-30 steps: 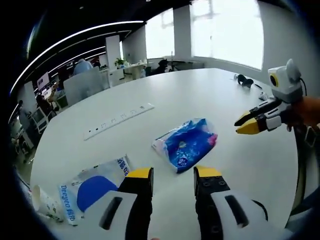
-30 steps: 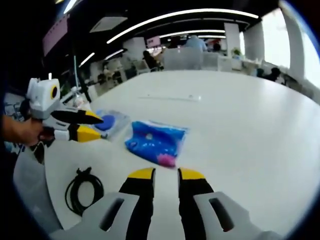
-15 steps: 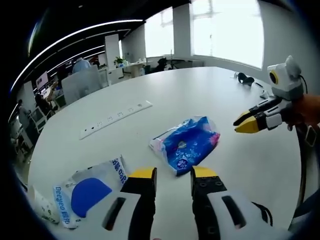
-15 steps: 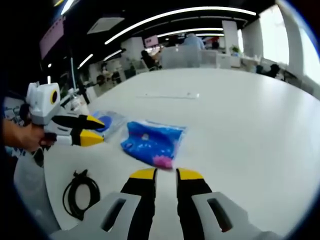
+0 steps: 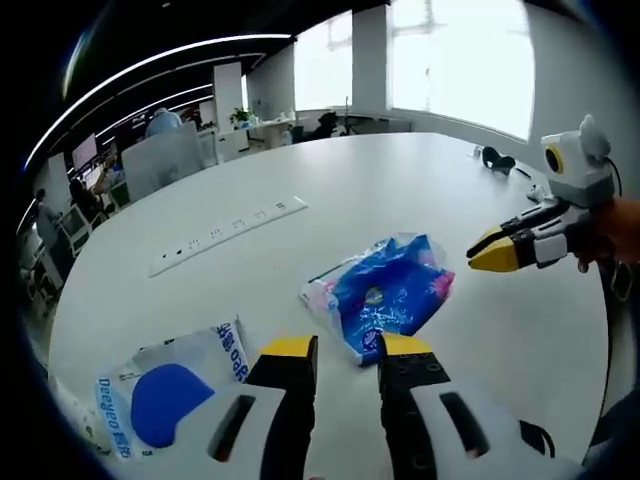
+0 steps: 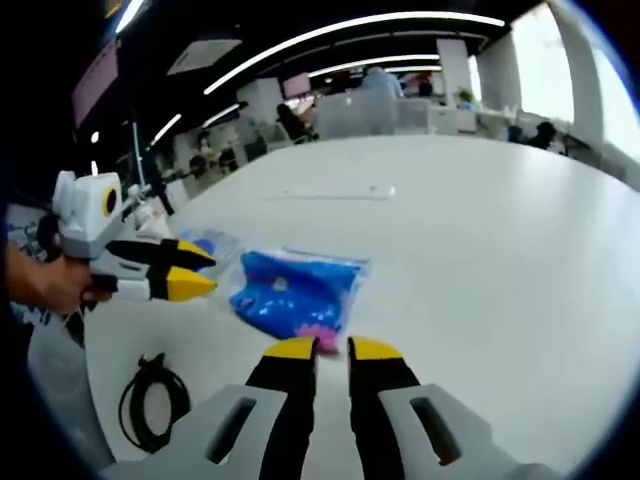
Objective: Arrange the tabletop items into an orderly group along one side of the table until the central work area is clear of visible clutter.
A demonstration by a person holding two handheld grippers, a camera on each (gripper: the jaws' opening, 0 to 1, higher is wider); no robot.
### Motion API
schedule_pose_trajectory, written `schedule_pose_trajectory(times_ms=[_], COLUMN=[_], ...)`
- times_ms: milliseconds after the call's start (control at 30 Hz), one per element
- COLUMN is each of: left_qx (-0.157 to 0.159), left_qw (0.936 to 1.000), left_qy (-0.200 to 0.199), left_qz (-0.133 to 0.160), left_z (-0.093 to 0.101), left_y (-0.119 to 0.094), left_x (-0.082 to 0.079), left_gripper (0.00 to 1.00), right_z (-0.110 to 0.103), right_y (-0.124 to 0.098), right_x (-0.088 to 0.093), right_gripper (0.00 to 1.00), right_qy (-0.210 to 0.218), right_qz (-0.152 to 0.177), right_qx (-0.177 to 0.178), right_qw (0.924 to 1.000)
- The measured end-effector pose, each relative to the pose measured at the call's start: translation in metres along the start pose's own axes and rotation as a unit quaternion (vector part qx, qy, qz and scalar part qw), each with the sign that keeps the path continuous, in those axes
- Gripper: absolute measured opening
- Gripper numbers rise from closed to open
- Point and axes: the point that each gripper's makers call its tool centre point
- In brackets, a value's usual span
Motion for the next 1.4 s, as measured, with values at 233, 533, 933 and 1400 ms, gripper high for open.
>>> schedule_pose_trajectory(times_ms=[233,533,933,1400], left_qx=[0.002,0.003,0.019,0.011], left_qw=[1.0000,0.9999,0.9994,0.9997], left_qy=[-0.005,-0.006,-0.012,0.003], left_qz=[-0.004,-0.013,-0.025,-0.022], left_z=[-0.002,-0.005,-0.002,-0.008], left_y=[0.007,0.014,0.022,0.016], left_x=[0.000,0.004,0.010,0.005], left_gripper=[0.21,0.19,0.06,0.00], right_z=[0.004,0.004,0.005,-0.002], right_y=[0.011,0.021,0.025,0.022], right_x=[0.001,0.003,0.007,0.002], right_gripper=[0.07,0.06,0.01,0.00], right_qy=[0.010,0.015,0.012,-0.023], right_qz=[-0.004,-0.012,-0.021,-0.028], right_qx=[0.003,0.003,0.006,0.005], right_qw=[0.9999,0.9998,0.9997,0.9993])
Point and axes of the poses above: the point that each gripper's makers call its tool centre point, and the gripper's own axes: y roughly forward along the fingers, z roughly to its right, x roughly out of its underside, and after that the axes turned 2 degrees about y, right-handed
